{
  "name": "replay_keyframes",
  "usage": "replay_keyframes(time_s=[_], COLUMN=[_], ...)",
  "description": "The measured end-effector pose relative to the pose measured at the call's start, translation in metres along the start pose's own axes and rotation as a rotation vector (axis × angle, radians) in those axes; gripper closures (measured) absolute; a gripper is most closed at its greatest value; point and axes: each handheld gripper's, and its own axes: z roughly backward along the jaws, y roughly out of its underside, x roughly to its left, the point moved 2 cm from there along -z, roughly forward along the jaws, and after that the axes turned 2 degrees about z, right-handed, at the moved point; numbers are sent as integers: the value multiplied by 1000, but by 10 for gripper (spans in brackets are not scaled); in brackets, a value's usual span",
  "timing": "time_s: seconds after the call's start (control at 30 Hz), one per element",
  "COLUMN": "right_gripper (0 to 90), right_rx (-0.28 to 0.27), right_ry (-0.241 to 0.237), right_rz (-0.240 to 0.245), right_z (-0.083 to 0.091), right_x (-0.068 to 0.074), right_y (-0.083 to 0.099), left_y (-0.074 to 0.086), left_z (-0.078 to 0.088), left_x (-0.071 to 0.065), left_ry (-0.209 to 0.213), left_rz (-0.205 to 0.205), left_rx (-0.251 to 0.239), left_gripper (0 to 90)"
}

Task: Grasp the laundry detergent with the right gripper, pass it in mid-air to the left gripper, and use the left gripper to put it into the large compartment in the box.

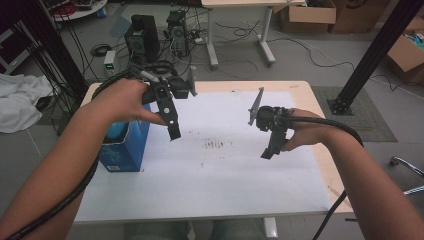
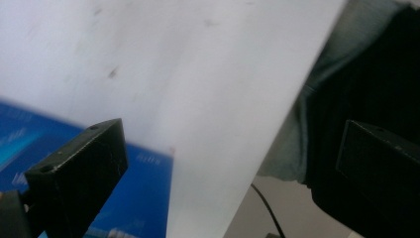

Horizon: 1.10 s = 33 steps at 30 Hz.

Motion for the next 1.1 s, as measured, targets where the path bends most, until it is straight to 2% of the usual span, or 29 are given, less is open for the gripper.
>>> replay_keyframes(time_s=[0.03, 0.07, 0.1, 0.17, 0.2, 0.4, 0.73, 1.1], right_gripper=[0, 0, 0, 0, 0, 0, 0, 0], right_rx=[0, 4, 4, 4, 6, 10, 11, 7], right_ry=[0, 2, 2, -1, -2, -6, -6, 1], right_rz=[0, 0, 0, -1, 0, 3, 1, 5], right_z=[0, 0, 0, -1, -1, -2, -1, 4], right_x=[0, 0, 0, -1, -2, -1, -1, -3], right_y=[0, 0, 0, -1, -1, -3, -4, -4], left_y=[-1, -2, -2, -3, -4, -3, 1, -1], left_z=[-2, -5, -5, -9, -11, -12, -15, -16], left_x=[-3, -8, -8, -13, -16, -17, -14, -13], left_ry=[9, 28, 28, 58, 56, 53, 59, 65], left_rz=[-28, -81, -81, -128, -160, -184, -184, -184], left_rx=[8, 13, 13, 19, 29, 37, 40, 51], left_gripper=[1, 1, 1, 1, 1, 1, 1, 1])
